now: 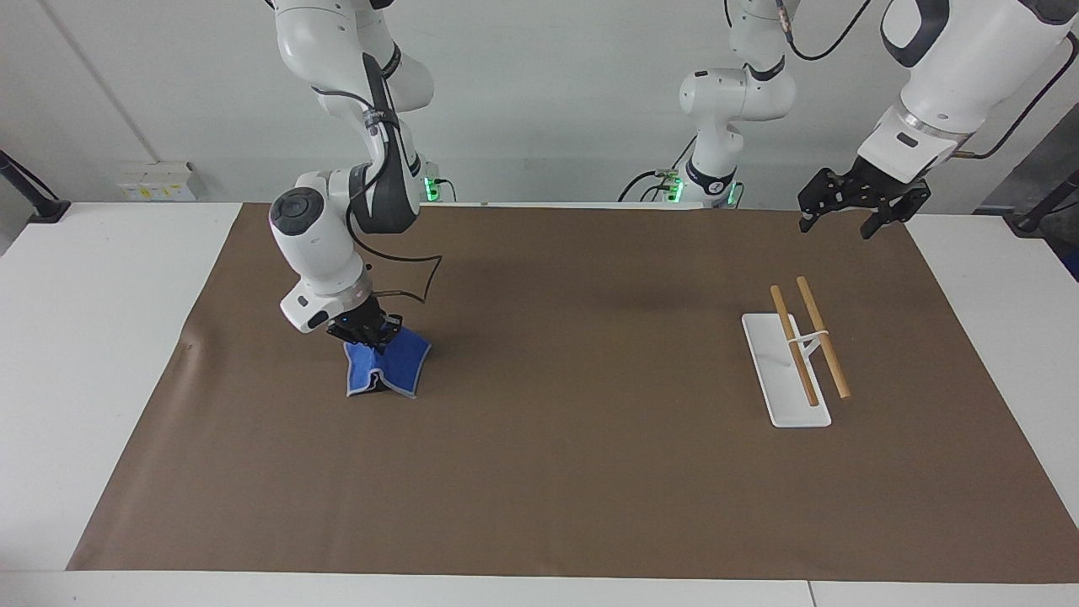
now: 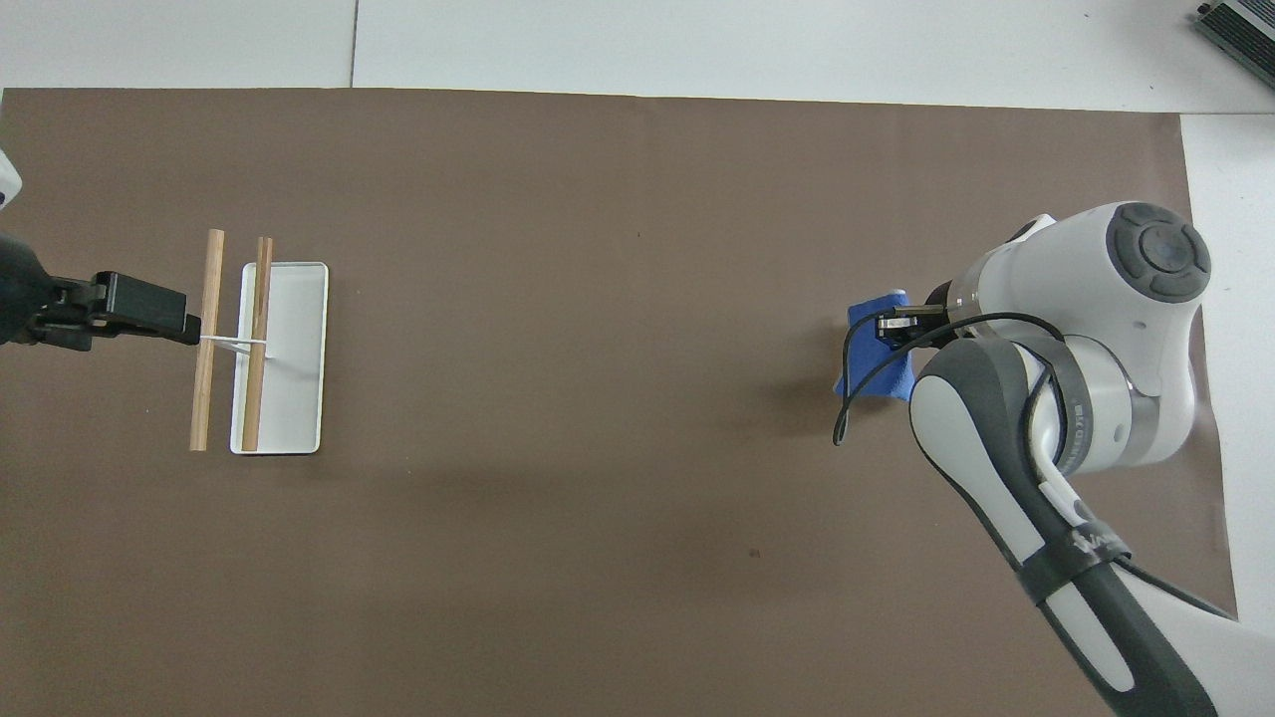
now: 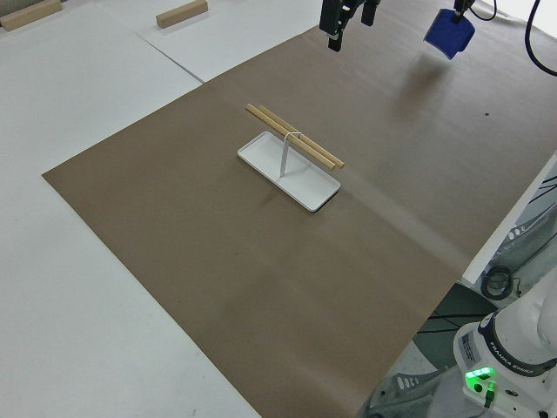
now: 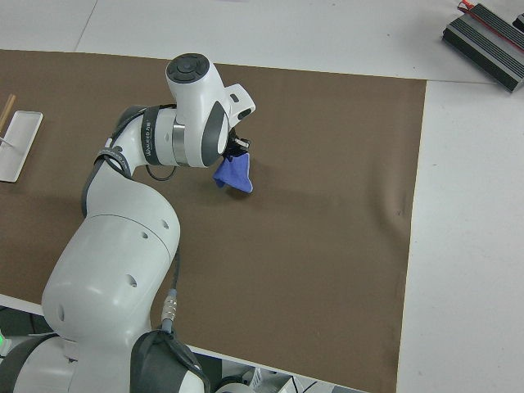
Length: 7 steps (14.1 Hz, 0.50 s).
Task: Right arm passes towel to left arm to hang
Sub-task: 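Lift the towel with the right gripper while the left gripper approaches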
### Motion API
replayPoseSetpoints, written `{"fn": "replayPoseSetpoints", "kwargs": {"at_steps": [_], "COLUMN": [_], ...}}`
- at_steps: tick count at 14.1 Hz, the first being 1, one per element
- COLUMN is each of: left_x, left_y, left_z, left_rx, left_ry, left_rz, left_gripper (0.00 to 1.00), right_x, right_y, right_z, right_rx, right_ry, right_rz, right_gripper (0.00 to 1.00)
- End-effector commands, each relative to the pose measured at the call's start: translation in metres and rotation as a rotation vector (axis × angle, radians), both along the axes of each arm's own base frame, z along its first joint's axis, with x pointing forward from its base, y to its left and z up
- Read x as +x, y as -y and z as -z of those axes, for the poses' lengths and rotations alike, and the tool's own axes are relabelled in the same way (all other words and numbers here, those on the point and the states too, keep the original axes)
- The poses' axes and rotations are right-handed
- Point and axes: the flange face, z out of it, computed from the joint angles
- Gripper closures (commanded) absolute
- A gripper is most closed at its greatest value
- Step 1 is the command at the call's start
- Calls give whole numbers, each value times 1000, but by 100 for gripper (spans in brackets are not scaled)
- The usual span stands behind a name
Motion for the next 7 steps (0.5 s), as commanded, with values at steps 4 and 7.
{"fn": "replayPoseSetpoints", "kwargs": {"at_steps": [4, 7], "left_x": [1, 0], "left_y": [13, 35], "left_z": [15, 17], "left_rx": [-105, -179], "left_ry": [9, -23], "left_rz": [-317, -445], "left_gripper": [0, 0], "right_x": [-2, -5], "right_y": [-59, -82], "right_z": [-82, -98], "right_rx": [271, 422], "right_ry": [31, 18], "right_rz": [91, 149], "right_gripper": [100, 100]}}
